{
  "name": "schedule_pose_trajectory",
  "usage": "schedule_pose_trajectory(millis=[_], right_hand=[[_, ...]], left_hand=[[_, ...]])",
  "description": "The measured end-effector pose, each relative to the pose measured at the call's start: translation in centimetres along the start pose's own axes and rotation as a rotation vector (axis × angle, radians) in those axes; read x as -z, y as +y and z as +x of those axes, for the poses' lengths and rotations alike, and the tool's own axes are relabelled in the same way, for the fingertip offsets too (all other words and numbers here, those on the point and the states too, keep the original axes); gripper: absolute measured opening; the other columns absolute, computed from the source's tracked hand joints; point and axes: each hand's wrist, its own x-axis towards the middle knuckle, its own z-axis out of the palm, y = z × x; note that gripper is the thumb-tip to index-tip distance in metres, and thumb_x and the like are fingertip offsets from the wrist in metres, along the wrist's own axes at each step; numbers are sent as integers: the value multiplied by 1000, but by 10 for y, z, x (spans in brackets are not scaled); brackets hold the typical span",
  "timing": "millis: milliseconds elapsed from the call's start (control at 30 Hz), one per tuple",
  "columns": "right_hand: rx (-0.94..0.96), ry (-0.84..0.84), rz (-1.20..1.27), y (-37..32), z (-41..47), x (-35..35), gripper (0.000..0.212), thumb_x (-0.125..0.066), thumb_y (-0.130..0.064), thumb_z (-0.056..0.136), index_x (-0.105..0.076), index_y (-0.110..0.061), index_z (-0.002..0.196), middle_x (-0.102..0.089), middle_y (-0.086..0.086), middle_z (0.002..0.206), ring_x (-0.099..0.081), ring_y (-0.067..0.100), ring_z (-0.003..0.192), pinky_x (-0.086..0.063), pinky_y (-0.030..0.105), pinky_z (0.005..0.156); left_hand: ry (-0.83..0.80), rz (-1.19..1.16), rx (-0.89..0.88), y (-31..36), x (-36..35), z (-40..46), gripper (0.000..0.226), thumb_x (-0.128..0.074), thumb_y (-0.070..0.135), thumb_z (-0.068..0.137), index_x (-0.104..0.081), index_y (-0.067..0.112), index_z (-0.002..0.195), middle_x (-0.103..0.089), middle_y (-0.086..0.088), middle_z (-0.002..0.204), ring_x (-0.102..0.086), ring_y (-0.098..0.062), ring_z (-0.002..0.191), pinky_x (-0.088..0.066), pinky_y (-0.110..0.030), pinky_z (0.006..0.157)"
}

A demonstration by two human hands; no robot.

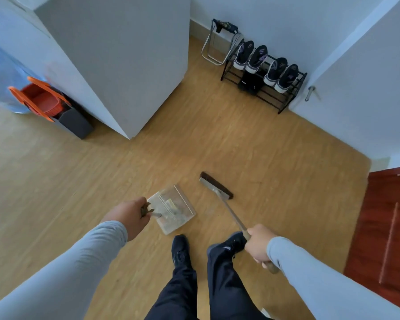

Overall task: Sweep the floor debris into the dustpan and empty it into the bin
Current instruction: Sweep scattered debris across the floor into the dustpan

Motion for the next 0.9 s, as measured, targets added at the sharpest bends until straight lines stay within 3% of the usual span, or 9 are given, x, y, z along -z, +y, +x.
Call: schedule_pose_trajectory(millis=[133, 233, 400, 600, 733, 900], right_hand=[[46, -118, 93, 11, -17, -3, 64, -51, -12, 93, -35, -25, 154, -57, 6, 68, -49, 17, 52, -45, 26, 47], [57, -127, 293, 46, -29, 24, 66, -58, -16, 94, -35, -32, 154, -57, 1, 62, -45, 9, 45, -39, 23, 41], [53, -75, 482, 111, -58, 29, 66, -62, -16, 95, -35, -29, 154, -59, 3, 65, -42, 11, 46, -38, 24, 41], [-27, 114, 525, 165, -61, -9, 69, -61, -14, 95, -31, -27, 156, -59, 7, 62, -43, 14, 43, -37, 23, 41], [-124, 159, 546, 188, -39, -22, 71, -59, -12, 94, -28, -19, 157, -56, 12, 62, -44, 18, 45, -38, 23, 41], [-205, 103, 541, 195, -20, -48, 46, -55, -5, 91, -48, -1, 136, -56, 14, 59, -45, 21, 45, -42, 24, 45]], left_hand=[[4, -17, -3, -2, 0, 5, 15, -49, 43, 97, -51, 28, 100, -62, 7, 80, -58, -13, 67, -46, -28, 54], [11, -35, -17, -7, 3, 12, 14, -51, 43, 95, -52, 30, 100, -62, 8, 80, -62, -16, 70, -55, -32, 65], [36, -18, -20, -13, -1, 4, 16, -52, 46, 95, -52, 31, 101, -61, 8, 80, -61, -16, 71, -52, -29, 62], [33, -30, -46, -17, -13, -33, 17, -56, 46, 94, -56, 30, 98, -63, 7, 81, -63, -18, 73, -57, -35, 70], [53, 36, -101, -6, -15, -57, 16, -58, 45, 93, -57, 30, 98, -62, 10, 81, -60, -15, 71, -53, -31, 67], [-9, 68, -126, 20, -41, -67, 16, -59, 40, 95, -58, 25, 100, -61, 7, 81, -59, -14, 71, -50, -29, 63]])
